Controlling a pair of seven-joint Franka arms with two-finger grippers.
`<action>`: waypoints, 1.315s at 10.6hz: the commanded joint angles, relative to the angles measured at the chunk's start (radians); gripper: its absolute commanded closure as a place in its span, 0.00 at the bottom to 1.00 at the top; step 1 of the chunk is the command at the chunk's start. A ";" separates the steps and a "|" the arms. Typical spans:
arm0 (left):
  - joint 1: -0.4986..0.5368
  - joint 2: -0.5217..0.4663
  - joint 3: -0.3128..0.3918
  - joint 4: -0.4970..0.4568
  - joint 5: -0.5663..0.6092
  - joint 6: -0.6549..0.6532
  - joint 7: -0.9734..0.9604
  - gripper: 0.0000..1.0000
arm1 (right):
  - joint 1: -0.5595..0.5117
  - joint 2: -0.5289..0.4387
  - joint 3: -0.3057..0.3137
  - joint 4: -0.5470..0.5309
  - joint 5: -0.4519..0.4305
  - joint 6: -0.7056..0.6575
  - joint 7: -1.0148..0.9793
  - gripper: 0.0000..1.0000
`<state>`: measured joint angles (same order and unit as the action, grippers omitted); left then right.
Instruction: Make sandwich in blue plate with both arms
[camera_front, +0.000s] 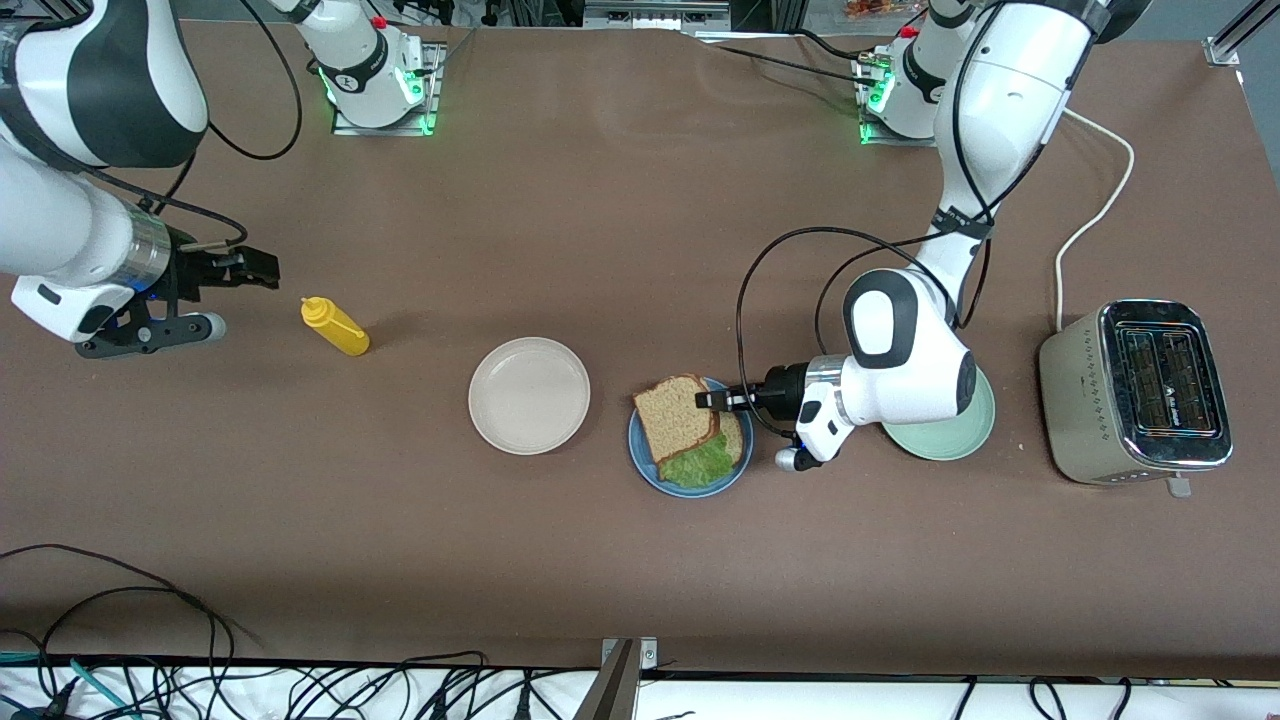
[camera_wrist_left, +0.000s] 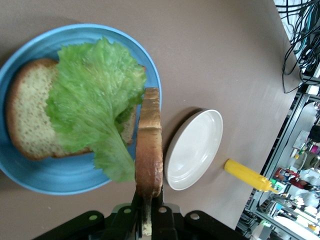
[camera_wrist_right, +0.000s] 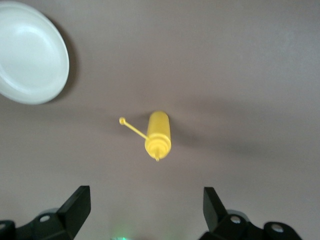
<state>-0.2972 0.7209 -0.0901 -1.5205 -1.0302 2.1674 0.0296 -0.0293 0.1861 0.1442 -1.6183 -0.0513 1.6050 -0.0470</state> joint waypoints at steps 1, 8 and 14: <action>0.000 0.026 0.016 0.026 -0.024 0.006 0.102 1.00 | 0.000 -0.111 -0.009 -0.162 0.031 0.162 0.055 0.00; 0.052 0.055 0.021 0.010 -0.033 0.006 0.208 0.63 | 0.083 -0.100 -0.094 -0.141 0.030 0.190 0.050 0.00; 0.047 0.068 0.021 0.008 -0.028 0.017 0.217 0.00 | 0.080 -0.099 -0.104 -0.117 0.030 0.181 0.137 0.00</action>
<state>-0.2476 0.7811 -0.0698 -1.5203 -1.0302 2.1751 0.2133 0.0419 0.0965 0.0487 -1.7386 -0.0362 1.7818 0.0413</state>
